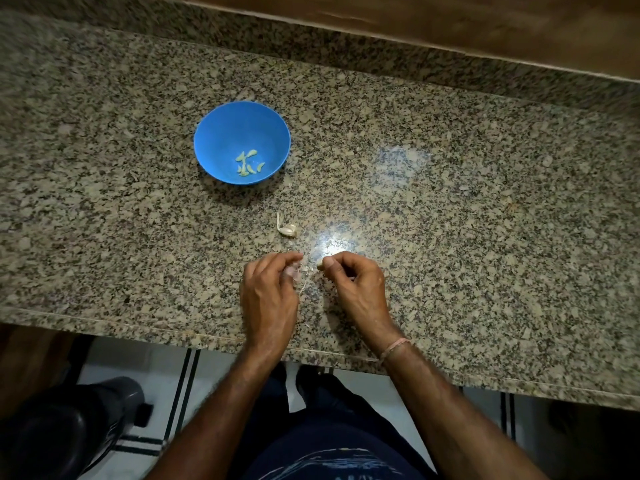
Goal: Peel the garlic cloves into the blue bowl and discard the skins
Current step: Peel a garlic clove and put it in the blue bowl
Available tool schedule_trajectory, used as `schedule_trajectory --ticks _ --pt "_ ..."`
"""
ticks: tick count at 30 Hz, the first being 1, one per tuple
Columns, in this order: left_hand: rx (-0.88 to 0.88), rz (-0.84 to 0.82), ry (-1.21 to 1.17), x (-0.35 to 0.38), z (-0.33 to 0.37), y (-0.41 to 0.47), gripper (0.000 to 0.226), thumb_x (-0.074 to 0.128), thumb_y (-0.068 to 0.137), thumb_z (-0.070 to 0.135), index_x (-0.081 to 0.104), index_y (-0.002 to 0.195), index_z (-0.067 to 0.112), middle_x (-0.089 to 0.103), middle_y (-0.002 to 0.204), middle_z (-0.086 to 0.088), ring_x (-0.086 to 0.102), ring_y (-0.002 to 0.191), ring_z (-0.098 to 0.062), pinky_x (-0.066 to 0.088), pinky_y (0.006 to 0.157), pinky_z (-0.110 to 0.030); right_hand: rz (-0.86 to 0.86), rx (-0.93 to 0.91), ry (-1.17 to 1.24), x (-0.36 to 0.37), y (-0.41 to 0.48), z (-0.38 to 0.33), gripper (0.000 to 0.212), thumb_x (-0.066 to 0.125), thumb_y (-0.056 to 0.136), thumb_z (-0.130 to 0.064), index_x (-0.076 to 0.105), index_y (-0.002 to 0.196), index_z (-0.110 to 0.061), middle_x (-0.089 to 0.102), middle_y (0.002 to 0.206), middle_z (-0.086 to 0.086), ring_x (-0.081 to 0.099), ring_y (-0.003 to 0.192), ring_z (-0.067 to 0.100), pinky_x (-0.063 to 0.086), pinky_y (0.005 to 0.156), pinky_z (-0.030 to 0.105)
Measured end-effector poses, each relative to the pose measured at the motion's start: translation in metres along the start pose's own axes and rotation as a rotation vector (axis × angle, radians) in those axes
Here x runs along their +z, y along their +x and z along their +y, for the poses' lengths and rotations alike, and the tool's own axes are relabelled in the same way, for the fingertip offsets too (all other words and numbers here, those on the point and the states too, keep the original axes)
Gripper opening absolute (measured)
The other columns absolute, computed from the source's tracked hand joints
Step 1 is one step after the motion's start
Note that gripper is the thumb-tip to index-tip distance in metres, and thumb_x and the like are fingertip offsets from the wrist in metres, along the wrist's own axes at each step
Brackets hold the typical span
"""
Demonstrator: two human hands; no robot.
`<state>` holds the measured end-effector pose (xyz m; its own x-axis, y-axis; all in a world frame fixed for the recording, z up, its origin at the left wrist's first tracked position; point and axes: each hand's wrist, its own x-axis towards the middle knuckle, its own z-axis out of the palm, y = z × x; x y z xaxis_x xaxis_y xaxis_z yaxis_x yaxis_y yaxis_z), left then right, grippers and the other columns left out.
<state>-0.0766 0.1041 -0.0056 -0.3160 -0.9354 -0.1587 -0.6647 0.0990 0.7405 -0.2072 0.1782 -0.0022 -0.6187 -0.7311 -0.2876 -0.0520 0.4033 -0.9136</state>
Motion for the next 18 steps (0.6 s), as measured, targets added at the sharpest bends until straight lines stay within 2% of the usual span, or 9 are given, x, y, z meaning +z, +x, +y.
schedule_trajectory --ticks 2,4,8,11,13,15,18 --pt "0.043 -0.047 -0.054 -0.004 0.002 0.001 0.028 0.066 0.098 0.033 0.069 0.125 0.038 0.058 0.126 0.016 0.045 0.113 -0.005 0.044 0.078 -0.025 -0.036 0.007 0.022 0.004 -0.002 -0.003 0.021 0.066 0.101 -0.037 0.075 0.09 -0.02 0.074 0.087 -0.005 0.071 0.087 0.007 0.06 0.084 0.028" --pt "0.064 -0.069 -0.089 -0.008 0.002 0.001 0.024 0.069 0.095 0.041 0.072 0.118 0.039 0.06 0.122 0.018 0.045 0.113 -0.004 0.043 0.076 -0.022 -0.066 0.024 0.028 0.011 -0.003 -0.006 0.024 0.065 0.1 -0.041 0.074 0.088 -0.022 0.073 0.086 -0.001 0.071 0.088 0.018 0.062 0.085 0.039" --pt "0.085 -0.022 -0.082 -0.017 -0.006 0.004 0.014 0.072 0.094 0.034 0.077 0.107 0.031 0.066 0.117 0.013 0.049 0.111 -0.005 0.039 0.077 -0.016 -0.114 0.054 0.055 0.022 -0.005 -0.011 0.027 0.067 0.098 -0.044 0.078 0.095 -0.02 0.076 0.093 0.001 0.073 0.094 0.019 0.061 0.092 0.045" --pt "0.05 0.023 -0.027 -0.029 -0.025 0.019 0.017 0.073 0.093 0.036 0.078 0.108 0.029 0.067 0.117 0.008 0.051 0.109 -0.01 0.036 0.072 -0.017 -0.028 0.017 0.0 0.021 -0.008 -0.009 0.014 0.071 0.098 -0.027 0.075 0.111 -0.021 0.073 0.108 -0.004 0.069 0.102 0.007 0.059 0.097 0.035" --pt "0.005 0.025 0.035 -0.038 -0.042 0.033 0.02 0.075 0.093 0.033 0.077 0.112 0.028 0.067 0.118 0.003 0.05 0.108 -0.011 0.032 0.069 -0.012 0.079 -0.055 -0.156 0.011 -0.01 -0.001 0.03 0.071 0.097 -0.015 0.068 0.126 -0.019 0.065 0.121 -0.004 0.064 0.108 0.004 0.058 0.099 0.03" --pt "0.011 -0.007 0.071 -0.046 -0.055 0.043 0.025 0.076 0.092 0.028 0.075 0.117 0.027 0.064 0.119 -0.001 0.048 0.108 -0.012 0.033 0.066 -0.011 0.163 -0.097 -0.362 -0.003 -0.014 0.013 0.045 0.07 0.095 -0.007 0.062 0.138 -0.018 0.056 0.132 0.0 0.059 0.117 0.013 0.056 0.101 0.03" --pt "0.108 0.0 0.046 -0.05 -0.06 0.037 0.037 0.076 0.092 0.015 0.066 0.128 0.021 0.053 0.125 0.001 0.05 0.108 -0.009 0.042 0.069 -0.01 0.25 -0.029 -0.591 -0.018 -0.021 0.029 0.062 0.071 0.093 0.001 0.053 0.149 -0.015 0.047 0.138 0.007 0.044 0.125 0.015 0.046 0.101 0.018"
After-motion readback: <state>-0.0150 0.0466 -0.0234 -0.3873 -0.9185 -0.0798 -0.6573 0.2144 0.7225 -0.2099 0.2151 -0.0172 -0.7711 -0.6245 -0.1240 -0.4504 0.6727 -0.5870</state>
